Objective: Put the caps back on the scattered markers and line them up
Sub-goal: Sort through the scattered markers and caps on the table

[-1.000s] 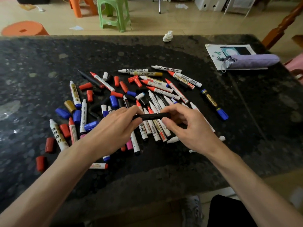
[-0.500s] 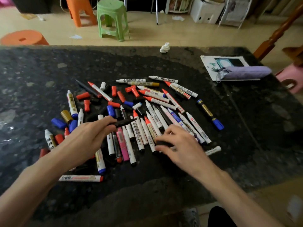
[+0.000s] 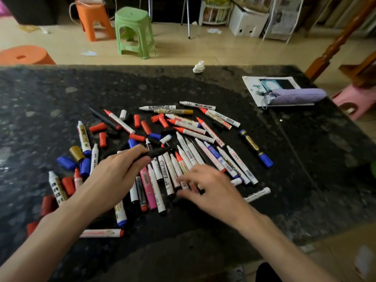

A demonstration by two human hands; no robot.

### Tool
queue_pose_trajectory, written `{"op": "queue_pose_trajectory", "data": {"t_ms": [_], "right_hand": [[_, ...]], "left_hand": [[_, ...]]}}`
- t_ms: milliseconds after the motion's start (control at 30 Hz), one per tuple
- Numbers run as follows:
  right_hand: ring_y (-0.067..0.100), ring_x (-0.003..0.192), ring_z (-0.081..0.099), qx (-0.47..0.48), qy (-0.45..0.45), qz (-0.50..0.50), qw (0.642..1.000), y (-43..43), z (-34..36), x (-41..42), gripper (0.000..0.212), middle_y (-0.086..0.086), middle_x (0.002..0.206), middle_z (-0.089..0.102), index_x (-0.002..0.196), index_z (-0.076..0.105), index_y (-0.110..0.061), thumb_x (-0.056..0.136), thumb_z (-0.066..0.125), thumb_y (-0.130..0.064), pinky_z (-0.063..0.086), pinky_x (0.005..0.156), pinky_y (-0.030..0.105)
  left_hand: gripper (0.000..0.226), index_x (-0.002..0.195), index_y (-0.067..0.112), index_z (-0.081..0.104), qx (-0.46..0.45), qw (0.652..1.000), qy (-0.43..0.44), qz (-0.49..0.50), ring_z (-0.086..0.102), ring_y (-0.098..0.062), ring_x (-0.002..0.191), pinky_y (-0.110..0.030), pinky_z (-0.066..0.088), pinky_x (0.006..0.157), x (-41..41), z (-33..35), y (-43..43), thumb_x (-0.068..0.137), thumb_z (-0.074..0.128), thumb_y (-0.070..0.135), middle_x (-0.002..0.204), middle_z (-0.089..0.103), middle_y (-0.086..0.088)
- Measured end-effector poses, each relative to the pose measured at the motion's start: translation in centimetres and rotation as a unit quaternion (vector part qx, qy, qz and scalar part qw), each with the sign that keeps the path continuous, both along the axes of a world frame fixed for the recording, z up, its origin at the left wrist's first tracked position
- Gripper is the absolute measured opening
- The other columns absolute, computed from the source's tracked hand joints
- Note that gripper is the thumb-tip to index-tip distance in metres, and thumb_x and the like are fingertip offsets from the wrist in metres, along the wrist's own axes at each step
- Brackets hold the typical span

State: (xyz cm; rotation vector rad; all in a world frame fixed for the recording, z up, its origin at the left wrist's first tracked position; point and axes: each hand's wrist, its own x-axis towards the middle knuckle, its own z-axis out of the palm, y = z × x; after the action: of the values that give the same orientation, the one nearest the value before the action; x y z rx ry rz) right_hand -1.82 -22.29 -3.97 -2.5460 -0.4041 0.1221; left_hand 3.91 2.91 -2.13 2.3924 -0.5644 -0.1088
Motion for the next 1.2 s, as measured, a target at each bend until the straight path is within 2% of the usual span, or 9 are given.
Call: {"op": "queue_pose_trajectory", "data": {"t_ms": [133,233,333,633,800,900,967,1067,1200], "right_hand": [[0.0,0.089,0.061,0.052,-0.073,-0.193,0.977,-4.4,0.4,4.5,0.028,-0.013,0.103,0.065,0.123,0.073,-0.028,0.095,0.073,-0.031,0.049,0.081,0.018],[0.016,0.102,0.063,-0.005,-0.098,-0.3,0.949,-7.7,-0.8,8.8,0.034,-0.001,0.112,0.063,0.127,0.07,-0.024,0.094,0.075,-0.029,0.053,0.093,0.035],[0.027,0.118,0.055,-0.068,-0.083,-0.333,0.937,-8.6,-1.8,11.9,0.035,0.008,0.123,0.06,0.132,0.068,-0.021,0.097,0.071,-0.029,0.045,0.093,0.032],[0.024,0.119,0.055,-0.12,-0.078,-0.345,0.928,-5.8,-1.5,14.9,0.028,0.007,0.124,0.064,0.118,0.073,-0.019,0.093,0.077,-0.028,0.048,0.089,0.035],[0.007,0.091,0.065,0.058,-0.056,-0.296,0.952,-4.5,1.1,11.9,0.031,-0.007,0.11,0.069,0.125,0.07,-0.023,0.095,0.075,-0.025,0.046,0.073,0.017],[0.006,0.093,0.063,0.158,-0.046,-0.23,0.959,-3.2,2.6,8.9,0.038,-0.01,0.107,0.065,0.134,0.067,-0.031,0.099,0.07,-0.02,0.052,0.079,0.02],[0.007,0.098,0.066,0.243,-0.025,-0.214,0.946,-2.4,3.5,6.3,0.03,-0.009,0.106,0.069,0.126,0.072,-0.031,0.099,0.068,-0.016,0.054,0.086,0.024],[0.013,0.098,0.074,0.383,0.038,-0.236,0.892,-1.4,4.6,2.9,0.023,0.0,0.105,0.074,0.113,0.072,-0.032,0.098,0.071,-0.015,0.06,0.091,0.034],[0.019,0.099,0.076,0.439,0.06,-0.234,0.865,-1.1,4.8,1.7,0.015,0.005,0.107,0.076,0.113,0.063,-0.018,0.101,0.065,-0.009,0.063,0.09,0.039]], "left_hand": [[0.014,0.107,0.034,0.059,-0.002,0.999,-0.029,0.013,0.056,0.002,0.078,-0.023,0.034,0.058,0.3,-0.1,-1.1,0.103,0.048,0.04,0.077,0.057,0.017],[0.013,0.109,0.034,0.06,-0.017,0.999,-0.03,0.02,0.057,-0.001,0.077,-0.022,0.033,0.057,0.5,0.1,-2.2,0.103,0.048,0.038,0.077,0.056,0.017],[0.014,0.112,0.032,0.061,-0.012,1.0,-0.018,0.019,0.056,0.002,0.076,-0.02,0.03,0.054,0.6,0.0,-2.8,0.105,0.05,0.036,0.075,0.054,0.017],[0.015,0.115,0.034,0.062,-0.004,1.0,-0.011,0.025,0.056,0.005,0.079,-0.02,0.031,0.057,1.1,-0.5,-2.5,0.104,0.052,0.035,0.079,0.055,0.019],[0.011,0.111,0.036,0.061,-0.026,0.999,0.008,0.022,0.055,0.002,0.068,-0.024,0.032,0.056,1.2,-0.5,-2.6,0.104,0.052,0.034,0.076,0.058,0.016],[0.012,0.112,0.031,0.063,-0.049,0.998,0.023,0.027,0.054,-0.002,0.062,-0.025,0.032,0.056,1.2,-0.2,-2.7,0.105,0.053,0.03,0.072,0.058,0.012],[0.012,0.111,0.032,0.064,-0.059,0.997,0.032,0.026,0.054,-0.003,0.059,-0.023,0.033,0.055,1.0,0.1,-2.8,0.105,0.054,0.029,0.069,0.058,0.014],[0.012,0.111,0.033,0.064,-0.068,0.997,0.033,0.018,0.054,0.0,0.061,-0.015,0.035,0.055,0.7,0.5,-2.9,0.104,0.056,0.027,0.069,0.058,0.018],[0.014,0.114,0.032,0.064,-0.066,0.997,0.031,0.005,0.055,0.005,0.069,-0.011,0.037,0.06,0.3,0.6,-2.8,0.105,0.055,0.027,0.078,0.058,0.032]]}}
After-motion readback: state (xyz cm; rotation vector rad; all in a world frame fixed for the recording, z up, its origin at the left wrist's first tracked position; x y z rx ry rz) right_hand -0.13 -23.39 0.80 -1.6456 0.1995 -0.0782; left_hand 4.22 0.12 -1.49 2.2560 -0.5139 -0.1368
